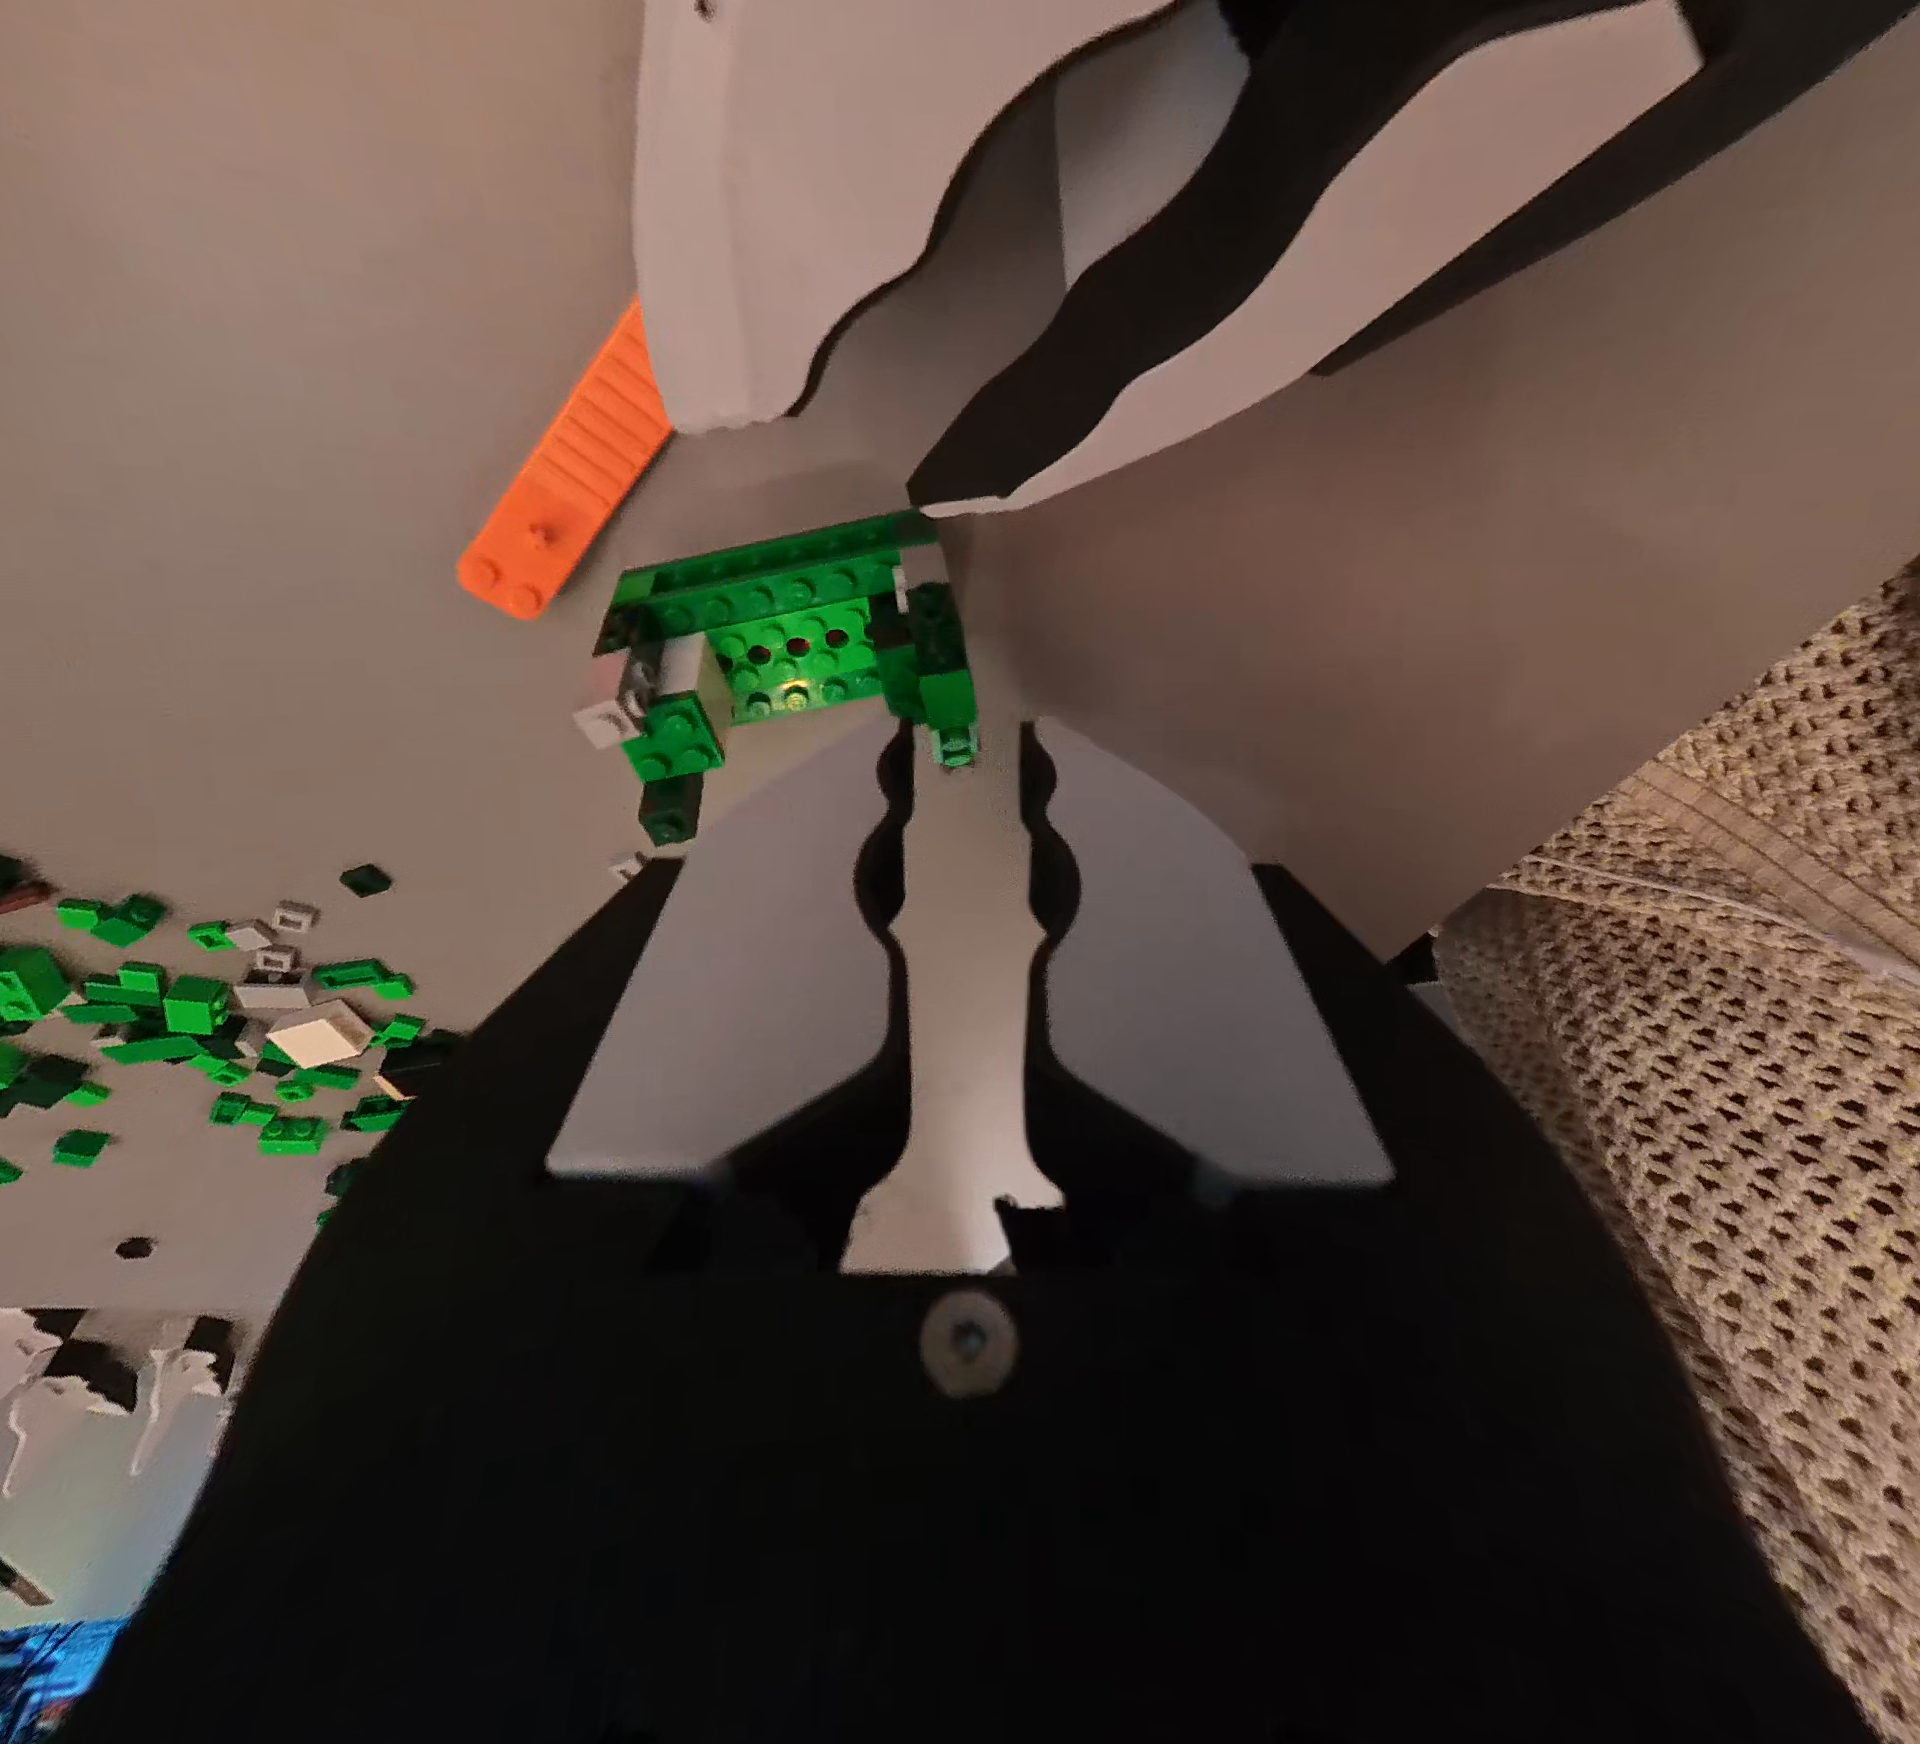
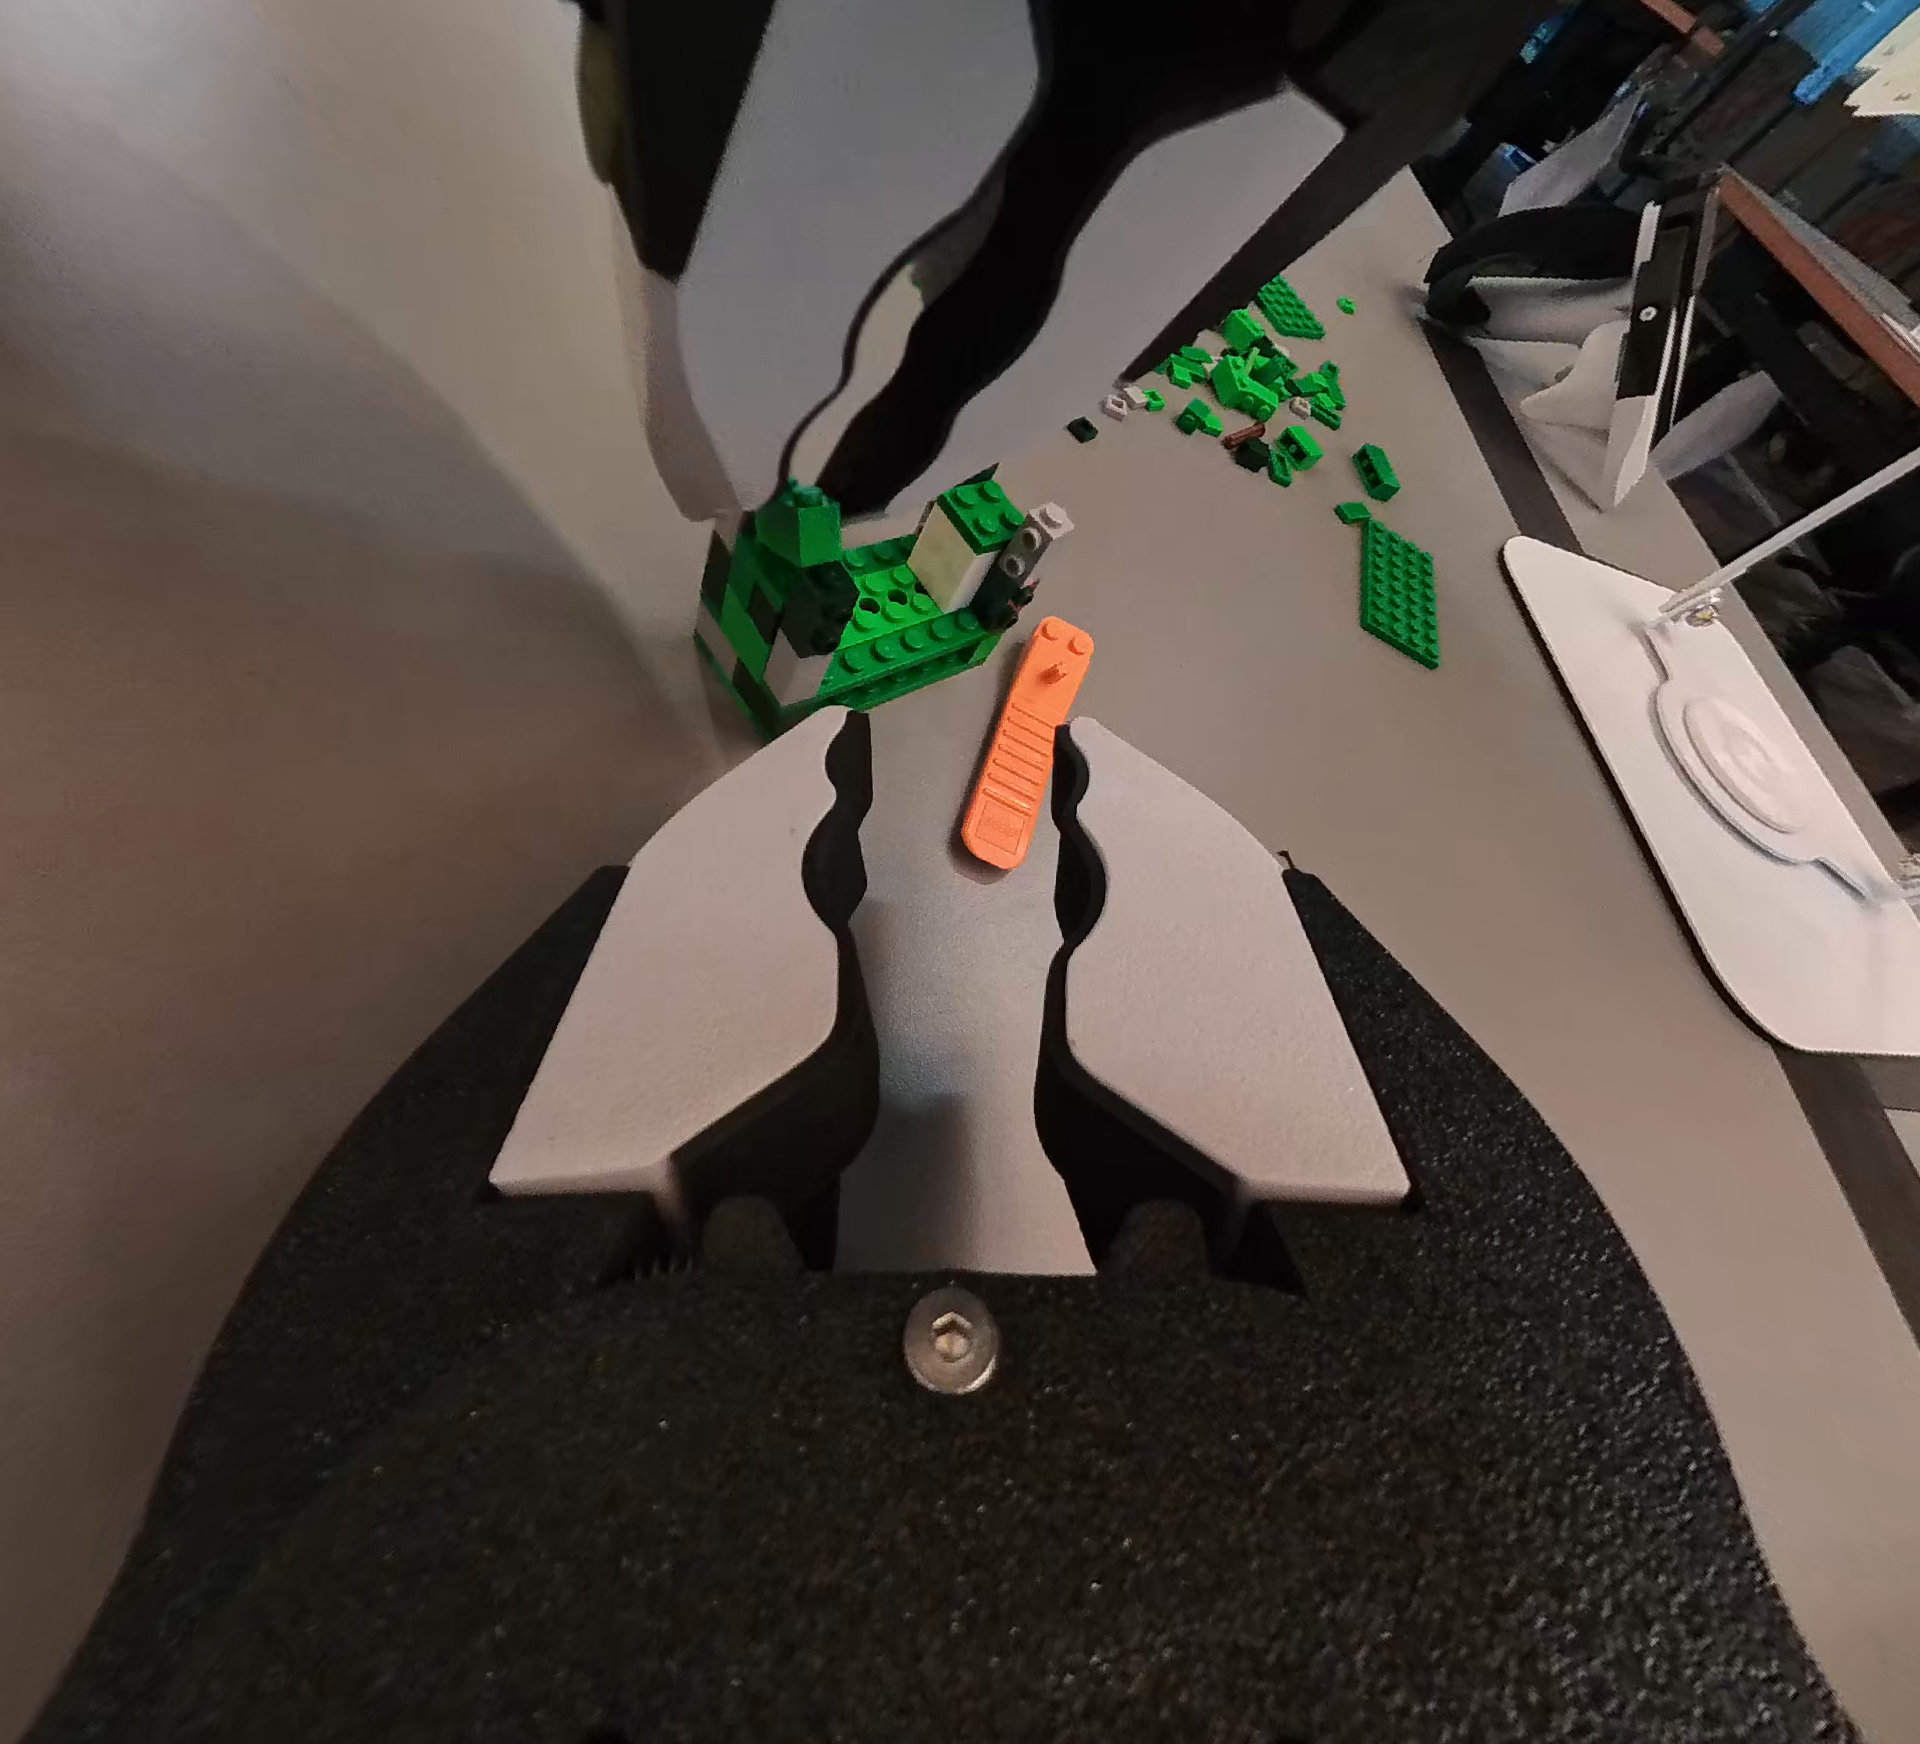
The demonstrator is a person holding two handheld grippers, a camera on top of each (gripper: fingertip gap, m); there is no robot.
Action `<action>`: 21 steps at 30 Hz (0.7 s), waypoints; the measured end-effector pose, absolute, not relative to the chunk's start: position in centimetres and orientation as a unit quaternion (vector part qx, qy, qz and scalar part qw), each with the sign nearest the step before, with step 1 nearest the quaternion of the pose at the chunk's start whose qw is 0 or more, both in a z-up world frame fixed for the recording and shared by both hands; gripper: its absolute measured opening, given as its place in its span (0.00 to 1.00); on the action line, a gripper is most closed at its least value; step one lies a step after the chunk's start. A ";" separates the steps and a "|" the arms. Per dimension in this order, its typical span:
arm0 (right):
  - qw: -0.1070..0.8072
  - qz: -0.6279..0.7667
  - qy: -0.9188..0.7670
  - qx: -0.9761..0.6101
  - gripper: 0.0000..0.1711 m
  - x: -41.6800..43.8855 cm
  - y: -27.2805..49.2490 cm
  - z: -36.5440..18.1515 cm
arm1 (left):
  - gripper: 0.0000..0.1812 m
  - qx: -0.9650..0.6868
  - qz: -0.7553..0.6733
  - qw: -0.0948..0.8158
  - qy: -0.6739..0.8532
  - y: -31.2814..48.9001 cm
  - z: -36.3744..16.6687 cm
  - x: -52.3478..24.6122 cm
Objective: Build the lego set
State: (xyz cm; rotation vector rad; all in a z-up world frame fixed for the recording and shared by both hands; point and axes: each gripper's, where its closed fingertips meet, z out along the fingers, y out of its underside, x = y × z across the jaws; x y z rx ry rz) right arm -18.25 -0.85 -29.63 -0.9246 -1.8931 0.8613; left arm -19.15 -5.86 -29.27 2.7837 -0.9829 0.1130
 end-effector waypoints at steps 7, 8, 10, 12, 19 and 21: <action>0.420 0.349 -0.753 -0.366 0.19 -18.2 -0.9 -29.5 | 0.14 0.945 0.074 0.033 -0.318 -5.9 -27.4 -19.1; 0.419 0.355 -0.752 -0.364 0.19 -18.1 -1.0 -29.4 | 0.15 0.946 0.078 0.008 -0.314 -6.0 -26.9 -19.3; 0.414 0.376 -0.749 -0.355 0.18 -17.7 -1.3 -29.0 | 0.14 0.946 0.079 -0.055 -0.311 -6.4 -26.1 -19.8; 0.395 0.411 -0.744 -0.348 0.16 -17.2 -1.7 -28.4 | 0.13 0.937 0.087 -0.133 -0.312 -7.2 -25.9 -20.1; 0.302 0.479 -0.758 -0.324 0.06 -17.0 -3.7 -25.6 | 0.18 0.865 0.048 -0.350 -0.357 -7.7 -29.9 -20.4; 0.273 0.453 -0.786 -0.318 0.05 -17.2 -4.4 -25.3 | 0.21 0.850 0.043 -0.392 -0.350 -7.2 -30.4 -20.5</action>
